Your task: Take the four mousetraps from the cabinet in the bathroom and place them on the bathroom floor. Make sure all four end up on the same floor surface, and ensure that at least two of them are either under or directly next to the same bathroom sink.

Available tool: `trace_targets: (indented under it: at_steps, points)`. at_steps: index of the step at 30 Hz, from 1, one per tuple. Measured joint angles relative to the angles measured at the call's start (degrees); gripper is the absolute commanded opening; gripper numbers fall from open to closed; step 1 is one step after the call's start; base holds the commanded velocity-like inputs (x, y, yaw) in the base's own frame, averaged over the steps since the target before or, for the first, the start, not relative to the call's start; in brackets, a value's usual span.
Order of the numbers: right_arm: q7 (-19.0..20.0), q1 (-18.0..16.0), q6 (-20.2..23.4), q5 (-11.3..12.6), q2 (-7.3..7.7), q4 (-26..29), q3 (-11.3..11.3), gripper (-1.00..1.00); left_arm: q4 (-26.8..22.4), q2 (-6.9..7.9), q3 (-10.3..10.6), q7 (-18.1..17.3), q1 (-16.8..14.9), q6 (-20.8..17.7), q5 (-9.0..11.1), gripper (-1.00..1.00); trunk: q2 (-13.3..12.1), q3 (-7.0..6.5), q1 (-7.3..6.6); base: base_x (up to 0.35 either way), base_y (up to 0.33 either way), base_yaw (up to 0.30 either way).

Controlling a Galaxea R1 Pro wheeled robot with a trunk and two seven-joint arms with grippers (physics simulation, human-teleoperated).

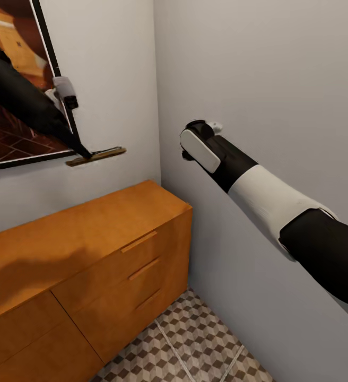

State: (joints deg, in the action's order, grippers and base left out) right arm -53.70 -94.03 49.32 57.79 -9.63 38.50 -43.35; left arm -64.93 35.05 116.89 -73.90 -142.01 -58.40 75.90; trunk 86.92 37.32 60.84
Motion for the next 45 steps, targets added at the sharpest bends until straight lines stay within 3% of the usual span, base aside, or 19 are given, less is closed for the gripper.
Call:
trace_targets:
  at_steps: [4,5,8,10,13,15,18,20,23,28,31,35,40,45]
  points:
    - [0.02,0.33,-1.7,-0.02,-0.02,-0.49,-2.39,1.0,-2.03,3.41,-5.76,0.01,-0.61,-0.04,-0.04,-1.0,0.0,0.0,0.0,0.0,0.0,0.0]
    - [0.05,0.37,-1.97,0.03,-0.06,-0.53,-3.31,1.0,-2.33,4.26,-8.09,0.01,-0.7,-0.09,0.07,-1.0,0.0,0.0,0.0,0.0,0.0,0.0]
    - [0.09,0.56,-2.21,0.23,-0.37,-0.45,-4.7,1.0,-2.49,5.68,-13.44,0.02,-0.76,-0.09,0.07,-1.0,0.0,0.0,0.0,0.0,0.0,0.0]
    - [0.22,0.88,-2.3,0.35,-0.37,-0.21,-5.29,1.0,-2.4,6.69,-18.78,0.03,-0.81,-0.13,0.19,-1.0,0.0,0.0,0.0,0.0,0.0,0.0]
    - [1.83,1.04,-2.29,0.35,-0.37,0.08,-5.59,1.0,-2.32,7.15,-24.35,0.09,-0.77,-0.13,0.17,-1.0,0.0,0.0,0.0,0.0,0.0,0.0]
    - [5.91,1.07,-2.15,0.31,-0.37,0.22,-5.68,1.0,-2.29,7.34,-29.46,0.16,-0.76,-0.2,0.24,-1.0,0.0,0.0,0.0,0.0,0.0,0.0]
    - [12.83,1.08,-1.89,0.31,-0.37,0.29,-5.7,1.0,-2.24,7.39,-34.01,0.22,-0.73,-0.24,0.37,-1.0,0.0,0.0,0.0,0.0,0.0,0.0]
    - [17.11,1.06,-1.73,0.48,-0.37,0.3,-5.71,1.0,-2.18,7.38,-35.95,0.28,-0.72,-0.25,1.03,-1.0,0.0,0.0,0.0,0.0,0.0,0.0]
    - [24.2,1.06,-1.39,1.47,-0.36,0.32,-5.71,1.0,-2.13,7.23,-37.91,0.46,-0.71,-0.16,3.99,-1.0,0.0,0.0,0.0,0.0,0.051,0.0]
    - [33.5,1.05,-0.71,4.63,-0.36,0.32,-5.68,1.0,-2.53,7.23,-38.68,0.86,-0.7,0.07,9.26,-1.0,-0.01,0.0,0.0,0.0,0.091,0.0]
    - [36.84,1.06,-0.61,6.27,-0.36,0.32,-5.68,1.0,-3.89,7.94,-38.74,1.04,-0.63,0.18,10.4,-1.0,-0.01,0.0,0.0,0.0,0.021,0.0]
    - [38.71,1.06,-0.62,7.09,-0.36,0.32,-5.68,1.0,-5.03,9.29,-38.37,1.11,-0.51,0.31,10.73,-1.0,-0.01,0.0,0.0,0.0,0.006,0.0]
    - [39.24,1.05,-0.57,8.5,-0.36,1.48,-5.7,1.0,-5.48,9.7,-38.24,1.2,-0.42,0.33,10.69,-1.0,-0.01,0.0,0.0,0.0,0.001,0.0]
    - [39.28,1.09,-0.6,14.76,-0.36,3.77,-5.72,1.0,-5.77,9.57,-38.25,1.22,-0.34,0.38,10.86,-1.0,-0.01,0.0,0.0,0.0,0.0,0.0]
